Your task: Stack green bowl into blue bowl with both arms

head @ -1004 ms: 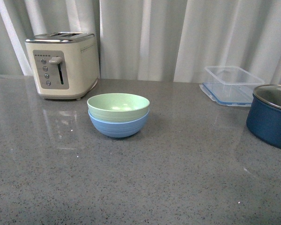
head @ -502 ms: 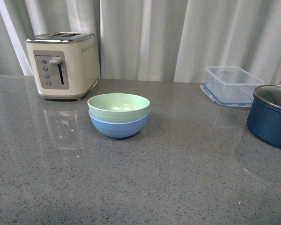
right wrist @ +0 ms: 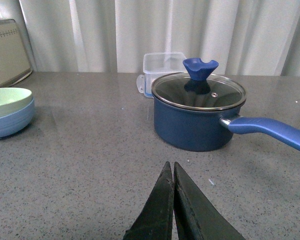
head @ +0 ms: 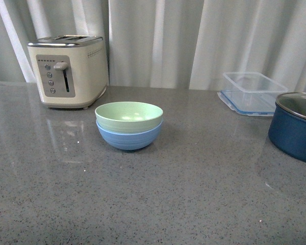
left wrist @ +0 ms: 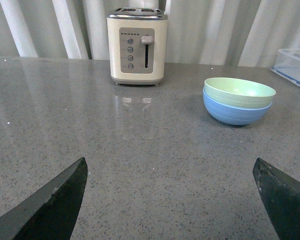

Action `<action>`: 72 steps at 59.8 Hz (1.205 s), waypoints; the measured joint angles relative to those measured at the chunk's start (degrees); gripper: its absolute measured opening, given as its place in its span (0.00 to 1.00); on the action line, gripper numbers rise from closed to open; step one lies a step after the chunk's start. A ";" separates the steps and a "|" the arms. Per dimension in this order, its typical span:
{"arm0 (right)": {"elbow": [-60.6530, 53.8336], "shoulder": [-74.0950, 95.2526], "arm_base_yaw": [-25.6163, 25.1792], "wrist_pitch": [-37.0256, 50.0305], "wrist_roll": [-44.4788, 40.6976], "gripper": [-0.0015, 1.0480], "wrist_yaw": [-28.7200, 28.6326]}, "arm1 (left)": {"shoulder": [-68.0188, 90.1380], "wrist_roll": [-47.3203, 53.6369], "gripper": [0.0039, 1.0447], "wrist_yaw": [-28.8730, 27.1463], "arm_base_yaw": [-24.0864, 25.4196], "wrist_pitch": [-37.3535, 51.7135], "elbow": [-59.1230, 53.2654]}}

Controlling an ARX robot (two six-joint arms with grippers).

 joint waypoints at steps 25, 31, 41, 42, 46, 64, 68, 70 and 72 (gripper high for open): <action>0.00 -6.84 0.00 -6.73 0.00 0.01 0.00 | 0.00 0.00 0.94 0.00 0.00 0.00 0.00; 0.04 -12.66 0.00 -14.47 -0.02 0.01 -0.02 | 0.00 0.00 0.94 0.00 0.00 0.00 0.00; 0.04 -16.66 0.00 -16.92 -0.02 0.01 -0.02 | -0.02 0.00 0.94 0.00 0.00 0.00 0.00; 0.04 -16.66 0.00 -16.92 -0.02 0.01 -0.02 | -0.02 0.00 0.94 0.00 0.00 0.00 0.00; 0.04 -16.66 0.00 -16.98 -0.02 0.01 -0.02 | 0.04 0.00 0.94 0.00 0.00 0.00 0.00; 0.04 -16.70 0.00 -17.00 -0.07 0.42 -0.02 | 0.00 0.00 0.94 0.00 0.00 0.00 0.00; 0.04 -16.70 0.00 -17.00 -0.07 0.54 -0.02 | 0.00 0.00 0.94 0.00 0.00 0.00 -0.02; 0.04 -16.70 0.00 -17.00 -0.07 0.61 -0.02 | 0.00 0.00 0.94 0.00 0.00 0.00 0.00; 0.04 -16.70 0.00 -17.00 -0.07 0.69 -0.02 | 0.00 0.00 0.94 0.00 0.00 0.00 0.00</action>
